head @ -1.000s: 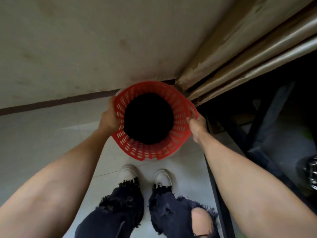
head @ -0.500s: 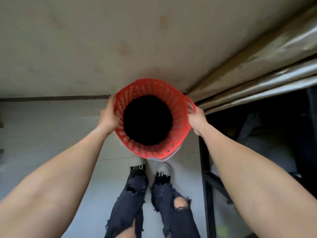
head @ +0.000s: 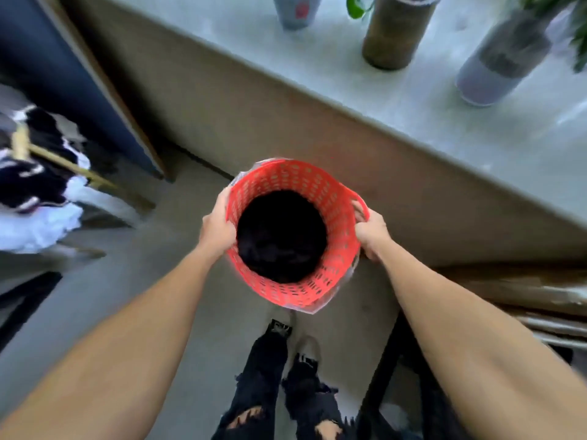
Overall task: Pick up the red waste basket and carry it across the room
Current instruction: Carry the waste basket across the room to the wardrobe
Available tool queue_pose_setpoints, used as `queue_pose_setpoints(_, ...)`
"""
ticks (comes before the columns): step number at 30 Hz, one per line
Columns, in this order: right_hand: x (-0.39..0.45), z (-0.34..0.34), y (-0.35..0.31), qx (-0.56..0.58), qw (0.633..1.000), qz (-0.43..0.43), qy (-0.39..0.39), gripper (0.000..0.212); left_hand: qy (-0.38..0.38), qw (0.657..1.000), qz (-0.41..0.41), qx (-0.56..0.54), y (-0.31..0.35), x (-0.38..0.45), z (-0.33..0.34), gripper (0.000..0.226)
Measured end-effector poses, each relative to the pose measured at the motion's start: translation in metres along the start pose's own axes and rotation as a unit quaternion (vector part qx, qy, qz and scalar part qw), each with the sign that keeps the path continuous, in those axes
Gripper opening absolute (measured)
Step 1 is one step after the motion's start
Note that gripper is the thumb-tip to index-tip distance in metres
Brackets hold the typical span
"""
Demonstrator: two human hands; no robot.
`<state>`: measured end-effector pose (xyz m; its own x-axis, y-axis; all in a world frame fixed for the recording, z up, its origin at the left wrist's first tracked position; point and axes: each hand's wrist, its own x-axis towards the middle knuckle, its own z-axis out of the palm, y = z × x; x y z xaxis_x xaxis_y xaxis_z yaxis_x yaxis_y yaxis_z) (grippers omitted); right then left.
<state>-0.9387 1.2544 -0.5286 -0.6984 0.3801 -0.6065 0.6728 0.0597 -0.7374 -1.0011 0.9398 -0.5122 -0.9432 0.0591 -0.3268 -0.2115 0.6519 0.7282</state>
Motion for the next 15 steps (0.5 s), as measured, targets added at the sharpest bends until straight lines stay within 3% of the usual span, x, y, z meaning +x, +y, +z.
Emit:
queue_pose_setpoints(3,-0.016,0.051,-0.054,-0.008,0.997,-0.045,-0.058,0.071,0.069,0.996,-0.050,-0.023,-0.017,-0.028,-0.069,0.076)
queue_pose_setpoints(8,-0.059,0.142,-0.140,-0.112,0.977,-0.122,-0.132,0.054,0.151,0.984,-0.037,-0.082,-0.046,-0.064,-0.164,0.071)
queue_pose_setpoints(15,-0.122,0.276,-0.229,-0.195,0.936,-0.148,-0.253,0.062,0.260,0.951,-0.160,-0.050,-0.104,-0.127,-0.288,0.078)
